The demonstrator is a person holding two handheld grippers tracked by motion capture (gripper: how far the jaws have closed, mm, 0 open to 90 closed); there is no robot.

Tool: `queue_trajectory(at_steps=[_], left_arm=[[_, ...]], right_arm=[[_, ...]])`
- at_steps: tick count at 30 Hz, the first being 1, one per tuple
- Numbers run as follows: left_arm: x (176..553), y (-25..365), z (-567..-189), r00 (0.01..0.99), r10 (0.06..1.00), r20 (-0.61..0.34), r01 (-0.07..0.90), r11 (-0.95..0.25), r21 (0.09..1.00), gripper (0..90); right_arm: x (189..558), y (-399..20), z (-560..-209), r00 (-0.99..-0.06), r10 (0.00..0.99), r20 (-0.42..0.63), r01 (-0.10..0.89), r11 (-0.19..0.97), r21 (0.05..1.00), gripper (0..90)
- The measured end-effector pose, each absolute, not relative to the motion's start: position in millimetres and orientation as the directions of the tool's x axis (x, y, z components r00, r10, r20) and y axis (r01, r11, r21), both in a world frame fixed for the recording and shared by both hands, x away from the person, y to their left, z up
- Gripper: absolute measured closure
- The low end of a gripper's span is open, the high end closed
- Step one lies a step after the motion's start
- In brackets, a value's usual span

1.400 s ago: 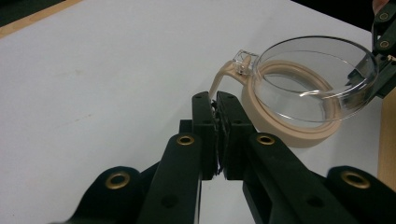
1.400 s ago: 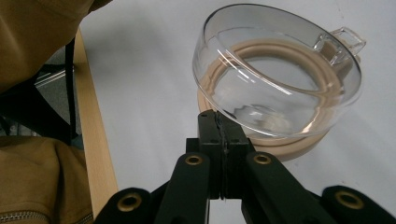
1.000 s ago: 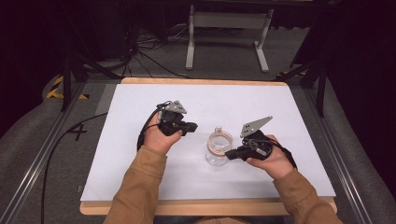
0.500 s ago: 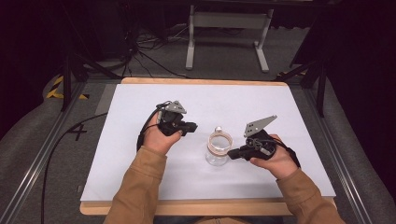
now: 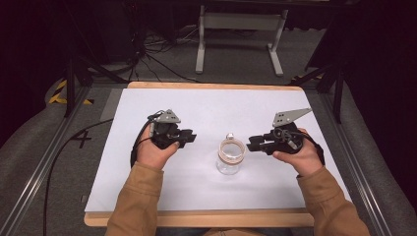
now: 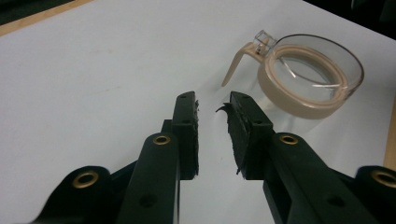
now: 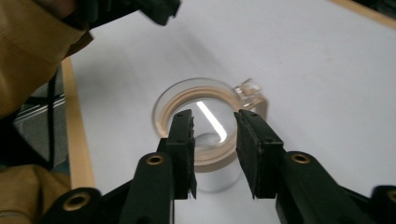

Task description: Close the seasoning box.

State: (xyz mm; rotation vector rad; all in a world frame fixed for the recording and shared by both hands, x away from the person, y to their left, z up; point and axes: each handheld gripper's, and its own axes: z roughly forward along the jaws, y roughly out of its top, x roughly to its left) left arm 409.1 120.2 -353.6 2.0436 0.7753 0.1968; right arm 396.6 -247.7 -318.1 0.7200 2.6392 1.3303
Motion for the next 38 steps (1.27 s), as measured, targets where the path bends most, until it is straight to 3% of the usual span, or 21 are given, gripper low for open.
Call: queue_trajectory(at_steps=[5,18,28,38], left_arm=[[403.0,136.7,-357.9,0.758,0.636,-0.144,0.463,-0.370,0.805,70.1],[413.8,162.5,-383.7,0.697,0.704,-0.132,0.500,-0.346,0.794,61.8],[428.6,170.0,-412.4,0.670,0.730,-0.138,0.542,-0.353,0.763,56.1],[433.6,170.3,-425.7,0.654,0.740,-0.159,0.589,-0.365,0.721,51.3]], right_arm=[[415.4,-270.4,-319.5,-0.848,0.522,0.091,0.367,0.456,0.811,56.8],[457.5,-323.3,-352.4,-0.732,0.677,0.073,0.481,0.438,0.759,48.8],[476.3,-345.2,-395.4,-0.678,0.726,0.113,0.564,0.416,0.713,49.5],[481.6,-343.8,-422.6,-0.681,0.723,0.119,0.582,0.435,0.687,49.0]])
